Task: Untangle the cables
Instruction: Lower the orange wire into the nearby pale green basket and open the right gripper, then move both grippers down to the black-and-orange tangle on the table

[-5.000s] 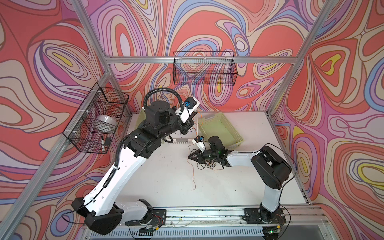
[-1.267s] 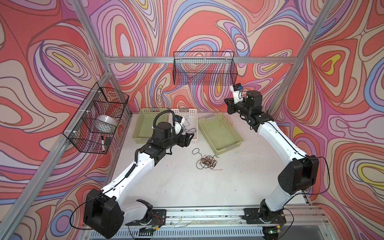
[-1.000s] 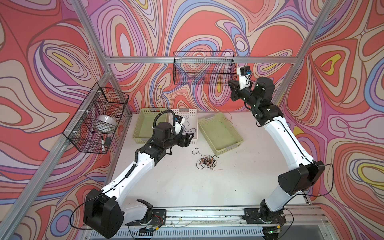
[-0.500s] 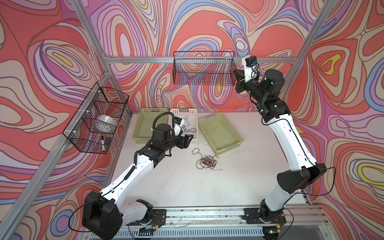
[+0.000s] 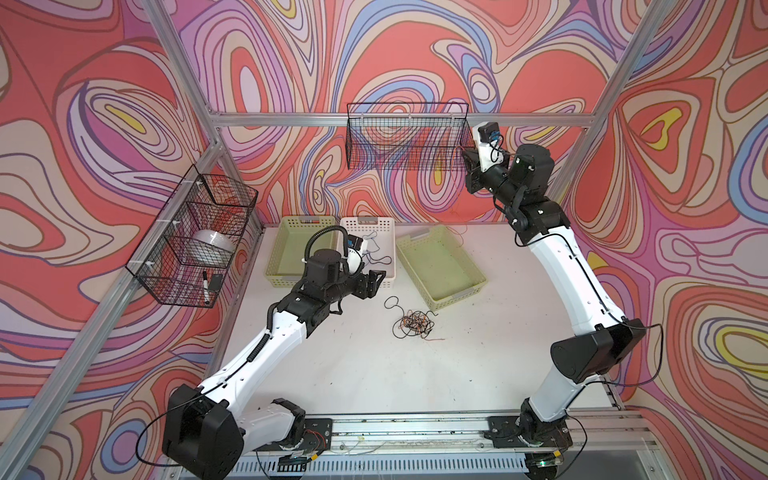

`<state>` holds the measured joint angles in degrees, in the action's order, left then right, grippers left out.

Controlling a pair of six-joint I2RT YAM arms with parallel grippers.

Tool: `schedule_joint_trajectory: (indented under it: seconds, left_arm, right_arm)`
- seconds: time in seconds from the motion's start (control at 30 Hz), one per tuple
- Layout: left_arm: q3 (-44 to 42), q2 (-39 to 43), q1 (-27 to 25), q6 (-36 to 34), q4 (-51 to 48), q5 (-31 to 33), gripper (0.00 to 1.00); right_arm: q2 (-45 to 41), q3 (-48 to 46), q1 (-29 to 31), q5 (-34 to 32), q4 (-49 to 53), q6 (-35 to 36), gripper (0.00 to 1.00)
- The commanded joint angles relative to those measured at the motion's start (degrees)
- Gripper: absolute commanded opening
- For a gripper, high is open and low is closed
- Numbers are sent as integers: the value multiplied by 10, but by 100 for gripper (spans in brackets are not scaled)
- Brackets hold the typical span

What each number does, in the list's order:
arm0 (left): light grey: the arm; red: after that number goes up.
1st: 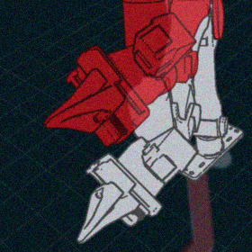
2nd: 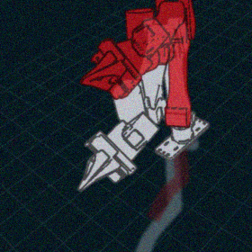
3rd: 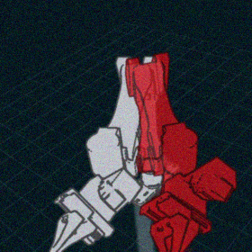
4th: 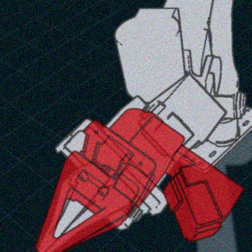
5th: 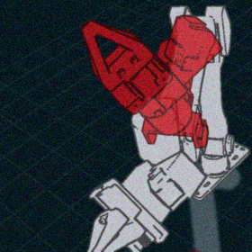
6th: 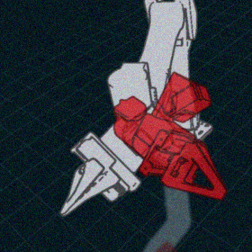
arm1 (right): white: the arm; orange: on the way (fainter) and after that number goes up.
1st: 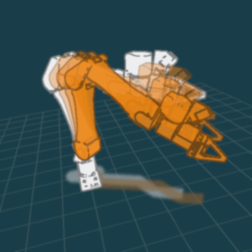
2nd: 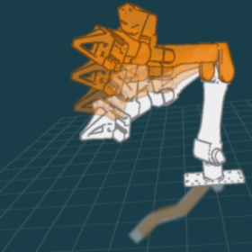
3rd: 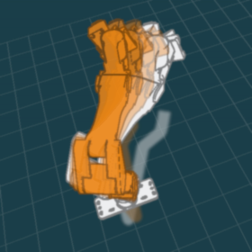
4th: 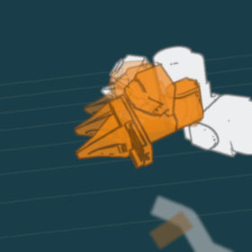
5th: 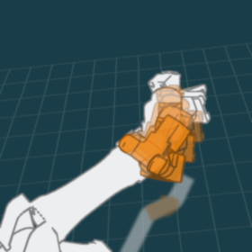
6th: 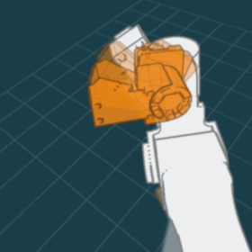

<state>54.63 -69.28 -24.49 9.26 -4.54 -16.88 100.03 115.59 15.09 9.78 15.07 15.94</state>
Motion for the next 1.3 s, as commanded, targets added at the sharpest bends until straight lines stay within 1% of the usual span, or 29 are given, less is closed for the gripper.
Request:
schedule_joint_trajectory:
  seconds: [0.0,0.23,0.33,0.4,0.53,0.63,0.73,0.93,1.0,1.03,1.13,1.17,1.2,1.27]
  left_arm:
    - [-10,14,-3,1,-6,3,76]
    - [-18,23,-3,0,-10,10,76]
    - [-17,25,-3,0,-11,12,75]
    - [-18,25,-3,-1,-10,12,75]
    - [-14,18,-3,1,-4,9,75]
    - [-12,10,-4,6,0,2,75]
    - [-14,10,-4,10,3,0,75]
    - [-28,24,-5,11,-3,5,75]
    - [-33,27,-6,10,-8,8,75]
    - [-35,28,-7,9,-10,10,75]
    - [-41,24,-15,3,-22,16,75]
    - [-42,21,-20,0,-28,20,75]
    - [-44,19,-26,-3,-34,26,75]
    - [-48,15,-37,-7,-41,35,75]
  right_arm:
    - [11,-25,3,-12,18,9,0]
    - [-15,-146,3,-10,-23,-35,0]
    - [-34,-180,3,-6,-41,-49,0]
    - [-45,-179,3,-4,-42,-50,0]
    - [-52,-131,3,8,-14,-47,0]
    - [-51,-117,3,9,-10,-46,0]
    - [-39,-126,3,6,-3,-48,0]
    - [-3,-182,3,-14,-17,-60,0]
    - [11,-202,3,-11,-23,-74,0]
    - [11,-214,3,-11,-30,-84,3]
    - [50,-247,3,-23,-45,-106,11]
    - [60,-252,3,-27,-45,-113,18]
    - [67,-256,2,-30,-43,-121,28]
    - [74,-259,3,-37,-35,-135,40]
